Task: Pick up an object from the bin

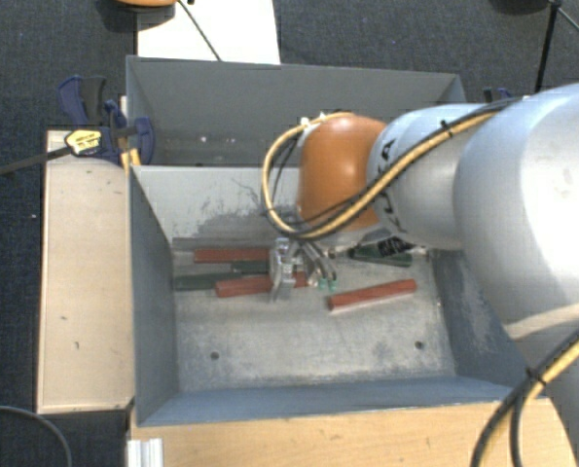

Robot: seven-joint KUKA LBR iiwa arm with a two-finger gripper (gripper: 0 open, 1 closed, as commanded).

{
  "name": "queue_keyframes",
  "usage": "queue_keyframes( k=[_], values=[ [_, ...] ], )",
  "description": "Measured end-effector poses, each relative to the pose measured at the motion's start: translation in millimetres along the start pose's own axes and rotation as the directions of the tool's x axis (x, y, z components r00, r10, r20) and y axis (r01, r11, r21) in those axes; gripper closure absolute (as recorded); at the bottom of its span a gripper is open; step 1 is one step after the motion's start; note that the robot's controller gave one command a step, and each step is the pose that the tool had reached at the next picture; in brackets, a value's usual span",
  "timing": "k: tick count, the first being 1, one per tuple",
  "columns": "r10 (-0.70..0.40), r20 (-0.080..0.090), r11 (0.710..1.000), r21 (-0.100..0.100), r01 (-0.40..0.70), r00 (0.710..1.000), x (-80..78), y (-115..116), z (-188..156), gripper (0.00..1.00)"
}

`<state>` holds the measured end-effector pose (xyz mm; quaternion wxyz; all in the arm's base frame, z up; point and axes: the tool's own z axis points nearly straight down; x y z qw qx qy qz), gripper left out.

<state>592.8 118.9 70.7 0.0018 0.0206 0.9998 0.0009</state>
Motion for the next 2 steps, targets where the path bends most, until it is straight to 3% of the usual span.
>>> queue_keyframes(
  k=[1,2],
  values=[
    [0.001,0.000,1.000,0.000,-0.001,1.000,0.0,-0.1,0.0,1.00],
    [0.090,-0.001,0.996,0.001,-0.090,0.996,51.4,14.5,-154.5,1.00]
  ],
)
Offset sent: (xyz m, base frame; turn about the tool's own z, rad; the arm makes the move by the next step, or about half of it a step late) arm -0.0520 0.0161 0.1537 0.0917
